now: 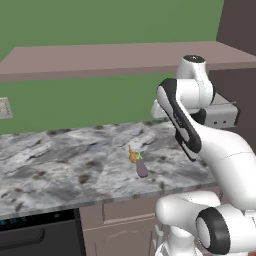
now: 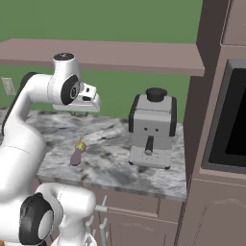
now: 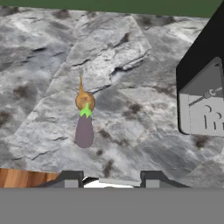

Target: Pick the onion, eggplant from the counter and place them in the cabinet.

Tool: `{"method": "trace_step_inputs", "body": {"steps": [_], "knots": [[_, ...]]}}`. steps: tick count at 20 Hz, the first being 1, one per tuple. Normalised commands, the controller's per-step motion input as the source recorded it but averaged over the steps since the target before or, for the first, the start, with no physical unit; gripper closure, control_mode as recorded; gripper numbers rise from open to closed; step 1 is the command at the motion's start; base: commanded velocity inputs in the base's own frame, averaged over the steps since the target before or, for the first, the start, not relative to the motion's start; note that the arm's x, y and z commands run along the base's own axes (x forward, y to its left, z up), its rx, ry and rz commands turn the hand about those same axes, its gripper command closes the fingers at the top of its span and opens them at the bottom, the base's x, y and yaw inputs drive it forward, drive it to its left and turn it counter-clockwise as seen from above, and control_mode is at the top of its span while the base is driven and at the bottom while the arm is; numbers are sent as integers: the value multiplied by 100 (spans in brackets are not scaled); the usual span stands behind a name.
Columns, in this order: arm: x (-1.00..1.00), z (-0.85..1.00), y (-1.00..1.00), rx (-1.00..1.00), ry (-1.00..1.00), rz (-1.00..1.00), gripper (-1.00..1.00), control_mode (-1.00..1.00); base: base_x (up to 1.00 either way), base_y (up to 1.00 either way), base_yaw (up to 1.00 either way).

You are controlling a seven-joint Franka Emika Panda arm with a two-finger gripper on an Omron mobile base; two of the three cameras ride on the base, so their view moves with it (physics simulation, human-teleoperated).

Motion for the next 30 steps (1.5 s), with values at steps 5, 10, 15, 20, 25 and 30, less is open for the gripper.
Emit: {"method": "trace_step_inputs", "body": {"steps": [5, 10, 15, 20, 25, 30], "knots": [[-1, -28, 0, 0, -1, 0, -100, -100, 0, 0, 0], [-17, -64, 32, -3, -21, 0, -100, -100, 0, 0, 0], [-35, -66, 20, 4, -5, 0, -100, -100, 0, 0, 0], [-19, -49, 3, 2, 7, 0, -100, -100, 0, 0, 0], [5, -62, 22, 0, 7, 0, -100, -100, 0, 0, 0], [10, -60, 23, 2, 7, 0, -100, -100, 0, 0, 0]]}}
